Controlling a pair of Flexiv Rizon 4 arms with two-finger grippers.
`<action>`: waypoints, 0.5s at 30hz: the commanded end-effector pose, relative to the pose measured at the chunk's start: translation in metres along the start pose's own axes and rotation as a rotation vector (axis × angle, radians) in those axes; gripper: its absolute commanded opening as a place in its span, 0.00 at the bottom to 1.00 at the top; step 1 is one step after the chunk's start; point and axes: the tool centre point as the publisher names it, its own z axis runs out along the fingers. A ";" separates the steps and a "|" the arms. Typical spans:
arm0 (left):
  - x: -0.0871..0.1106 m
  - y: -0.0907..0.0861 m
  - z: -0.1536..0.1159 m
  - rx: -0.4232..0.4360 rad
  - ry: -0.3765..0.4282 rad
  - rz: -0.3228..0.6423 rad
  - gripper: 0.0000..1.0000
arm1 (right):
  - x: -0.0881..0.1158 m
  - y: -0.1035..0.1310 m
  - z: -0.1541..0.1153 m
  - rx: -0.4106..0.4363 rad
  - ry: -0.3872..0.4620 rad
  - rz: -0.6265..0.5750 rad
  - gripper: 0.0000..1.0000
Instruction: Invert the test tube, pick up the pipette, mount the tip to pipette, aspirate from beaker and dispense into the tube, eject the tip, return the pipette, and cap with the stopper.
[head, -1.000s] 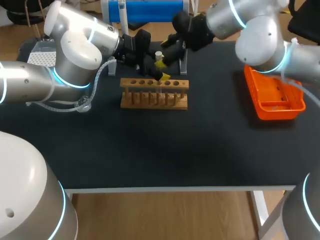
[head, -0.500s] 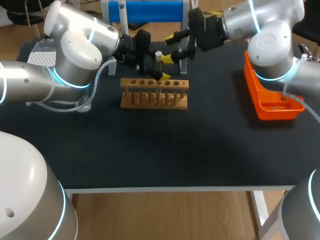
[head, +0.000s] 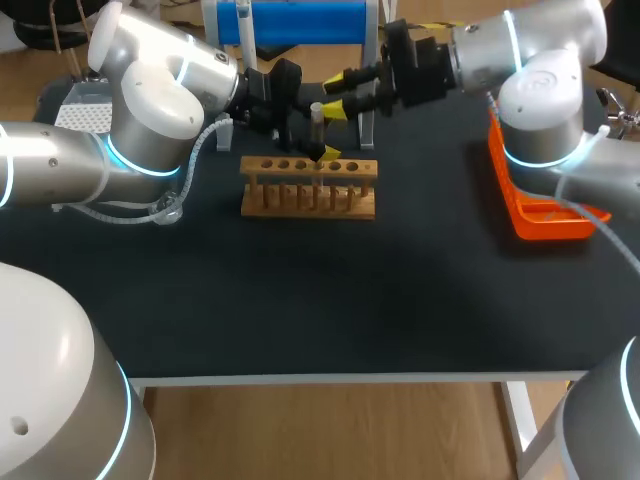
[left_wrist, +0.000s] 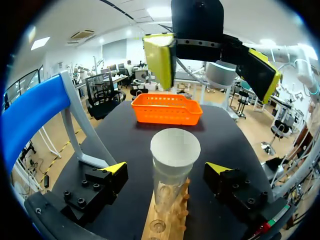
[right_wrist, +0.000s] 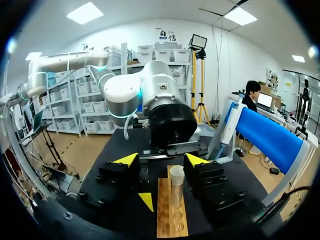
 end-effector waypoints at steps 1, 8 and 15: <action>-0.001 -0.001 0.000 -0.004 0.003 -0.001 1.00 | -0.002 0.000 0.002 -0.006 0.007 -0.002 0.00; -0.001 -0.001 0.000 -0.004 0.003 -0.001 1.00 | -0.003 0.002 0.006 -0.029 0.016 -0.004 0.00; -0.001 -0.001 0.000 -0.004 0.003 -0.001 1.00 | -0.005 0.002 0.010 -0.060 0.027 -0.005 0.00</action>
